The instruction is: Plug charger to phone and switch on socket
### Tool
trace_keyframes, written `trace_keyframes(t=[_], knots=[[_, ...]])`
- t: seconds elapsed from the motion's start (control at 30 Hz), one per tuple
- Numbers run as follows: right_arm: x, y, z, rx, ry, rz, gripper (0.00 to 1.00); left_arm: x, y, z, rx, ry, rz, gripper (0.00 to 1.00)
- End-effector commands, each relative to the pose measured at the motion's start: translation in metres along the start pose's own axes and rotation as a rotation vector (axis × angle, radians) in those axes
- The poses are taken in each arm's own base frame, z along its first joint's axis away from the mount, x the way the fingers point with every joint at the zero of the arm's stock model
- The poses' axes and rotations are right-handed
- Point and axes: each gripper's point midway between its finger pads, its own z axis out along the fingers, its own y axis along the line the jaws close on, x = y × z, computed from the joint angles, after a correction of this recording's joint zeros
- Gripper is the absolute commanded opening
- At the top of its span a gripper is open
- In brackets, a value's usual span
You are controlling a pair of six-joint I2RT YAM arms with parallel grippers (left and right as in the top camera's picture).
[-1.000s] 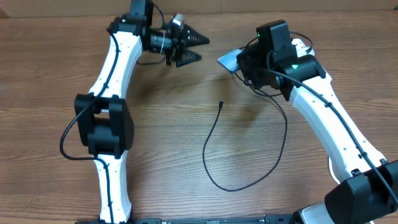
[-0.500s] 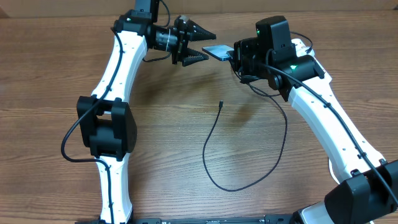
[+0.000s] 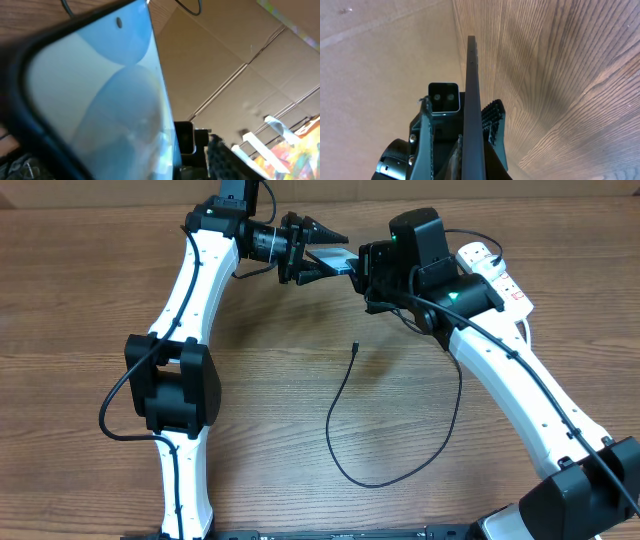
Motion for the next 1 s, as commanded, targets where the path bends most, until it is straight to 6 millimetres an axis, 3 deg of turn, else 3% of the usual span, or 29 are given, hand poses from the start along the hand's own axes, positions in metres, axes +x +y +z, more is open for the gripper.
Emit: trace_keyframes(t=[0.0,0.2,0.43,0.57,0.63,0.7,0.83,0.97], knots=[[0.01,0.029,-0.023,-0.099,0.003,-0.008,0.04,0.011,-0.01,-0.001,0.011,0.011,-0.034,0.44],[0.016,0.028,-0.022,-0.098,0.013,-0.016,0.04,0.011,-0.01,-0.001,0.011,0.011,-0.042,0.38],[0.037,0.025,-0.02,-0.101,0.05,-0.044,0.04,0.011,-0.011,-0.001,0.011,0.011,-0.076,0.21],[0.039,0.025,-0.02,-0.106,0.053,-0.048,0.04,0.011,-0.011,-0.001,0.011,0.01,-0.076,0.06],[0.039,0.024,-0.02,-0.102,0.052,-0.049,0.05,0.01,-0.01,-0.001,0.009,0.004,-0.075,0.04],[0.038,0.022,-0.02,-0.091,0.048,-0.059,0.14,0.007,-0.009,-0.001,0.005,-0.008,-0.075,0.04],[0.033,0.013,-0.019,-0.058,0.02,-0.152,0.54,0.0,-0.009,-0.005,0.002,-0.042,-0.057,0.04],[0.023,0.002,-0.018,-0.01,-0.022,-0.282,0.68,-0.012,-0.014,-0.013,0.013,-0.092,0.047,0.04]])
